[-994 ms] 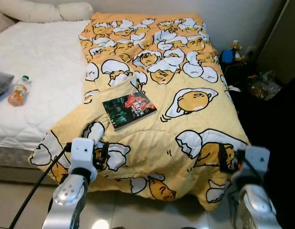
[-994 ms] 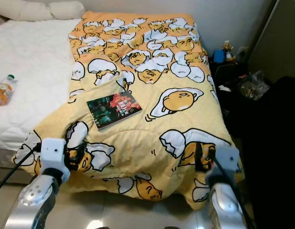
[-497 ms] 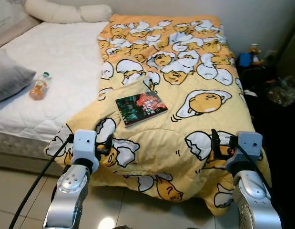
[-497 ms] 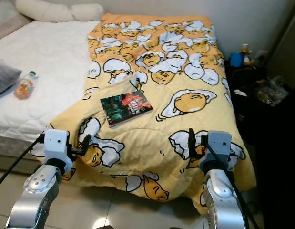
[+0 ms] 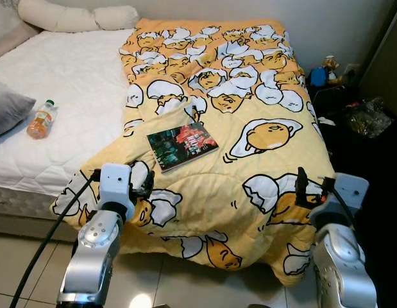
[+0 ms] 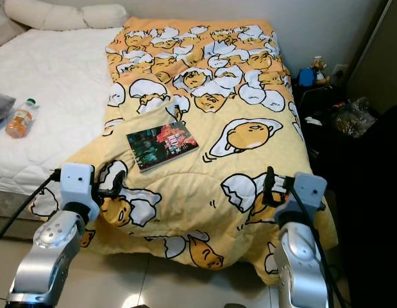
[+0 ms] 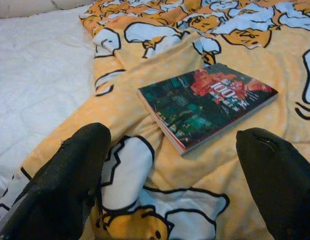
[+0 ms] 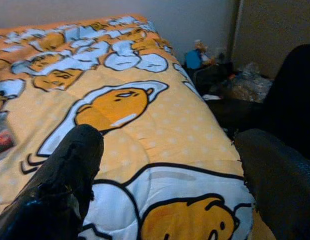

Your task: Clean up the room

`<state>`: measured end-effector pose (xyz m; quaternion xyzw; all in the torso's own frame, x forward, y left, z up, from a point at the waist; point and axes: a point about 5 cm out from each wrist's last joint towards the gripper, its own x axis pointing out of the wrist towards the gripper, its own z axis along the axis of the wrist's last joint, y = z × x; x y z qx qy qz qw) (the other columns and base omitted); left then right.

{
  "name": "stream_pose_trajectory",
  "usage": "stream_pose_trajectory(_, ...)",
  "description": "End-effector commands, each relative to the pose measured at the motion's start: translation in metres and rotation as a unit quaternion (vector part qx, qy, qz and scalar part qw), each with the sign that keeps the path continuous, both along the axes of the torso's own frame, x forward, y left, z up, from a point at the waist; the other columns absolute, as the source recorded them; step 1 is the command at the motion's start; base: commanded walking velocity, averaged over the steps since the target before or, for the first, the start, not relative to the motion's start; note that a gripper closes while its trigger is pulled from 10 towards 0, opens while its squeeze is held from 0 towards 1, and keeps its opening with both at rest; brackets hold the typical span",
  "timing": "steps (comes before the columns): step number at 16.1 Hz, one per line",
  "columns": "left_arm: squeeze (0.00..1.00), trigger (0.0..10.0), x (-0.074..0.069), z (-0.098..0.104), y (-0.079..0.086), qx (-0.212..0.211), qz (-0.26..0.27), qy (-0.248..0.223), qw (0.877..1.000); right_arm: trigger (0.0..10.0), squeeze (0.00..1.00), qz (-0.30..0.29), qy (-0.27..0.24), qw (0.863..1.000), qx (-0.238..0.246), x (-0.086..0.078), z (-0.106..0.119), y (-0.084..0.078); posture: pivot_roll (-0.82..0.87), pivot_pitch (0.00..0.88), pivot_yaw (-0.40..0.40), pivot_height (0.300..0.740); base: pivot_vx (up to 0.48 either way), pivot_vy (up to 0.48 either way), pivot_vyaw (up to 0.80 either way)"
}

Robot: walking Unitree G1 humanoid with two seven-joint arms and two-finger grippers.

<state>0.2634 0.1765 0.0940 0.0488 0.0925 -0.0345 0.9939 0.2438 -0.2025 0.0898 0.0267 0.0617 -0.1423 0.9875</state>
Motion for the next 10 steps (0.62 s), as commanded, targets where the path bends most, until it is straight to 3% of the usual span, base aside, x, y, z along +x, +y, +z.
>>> stream_pose_trajectory(1, 1.0, 10.0, 0.0027, 0.0047, 0.0062, 0.001, 0.008, -0.002, 1.0, 10.0, 1.0, 0.005, 0.006, 1.0, 0.009, 0.0012, -0.002, 0.0027, -0.11, 0.0, 0.052, 0.74, 0.319, 0.0, 0.0)
stream_pose_trajectory(2, 1.0, 10.0, 0.004, 0.0068, 0.0064, -0.001, 0.01, -0.005, 1.0, 10.0, 1.0, 0.025, -0.012, 1.0, 0.008, 0.0019, 0.0016, 0.0056, -0.11, 0.0, 0.052, 0.74, 0.319, 0.0, 0.0)
stream_pose_trajectory(5, 1.0, 10.0, 0.003, 0.0016, 0.0089, 0.001, 0.026, -0.001, 1.0, 10.0, 1.0, 0.044, 0.004, 0.999, -0.013, 0.0003, -0.0017, 0.0073, -0.1, 0.0, 0.027, 0.74, 0.299, 0.0, 0.0)
stream_pose_trajectory(6, 1.0, 10.0, 0.0029, 0.0006, 0.0106, 0.004, 0.033, 0.0, 0.999, 10.0, 1.0, 0.033, 0.041, 0.998, 0.035, -0.0007, -0.006, 0.0071, -0.1, 0.0, 0.021, 0.74, 0.292, 0.0, 0.0)
stream_pose_trajectory(7, 1.0, 10.0, 0.003, 0.0013, 0.0096, 0.005, 0.031, 0.0, 1.0, 10.0, 1.0, 0.039, 0.068, 0.996, 0.048, -0.0013, -0.008, 0.0073, -0.1, 0.0, 0.019, 0.74, 0.285, 0.0, 0.0)
stream_pose_trajectory(9, 1.0, 10.0, 0.0043, 0.0034, 0.0056, 0.005, 0.021, -0.002, 1.0, 10.0, 1.0, 0.051, 0.049, 0.997, -0.007, 0.0006, -0.0032, 0.0053, -0.11, 0.0, 0.019, 0.74, 0.281, 0.0, 0.0)
stream_pose_trajectory(10, 1.0, 10.0, 0.0058, 0.0036, 0.0027, 0.008, 0.015, -0.005, 1.0, 10.0, 1.0, 0.067, 0.007, 0.998, -0.015, 0.0032, 0.0018, 0.0074, -0.12, 0.0, 0.016, 0.74, 0.27, 0.0, 0.0)
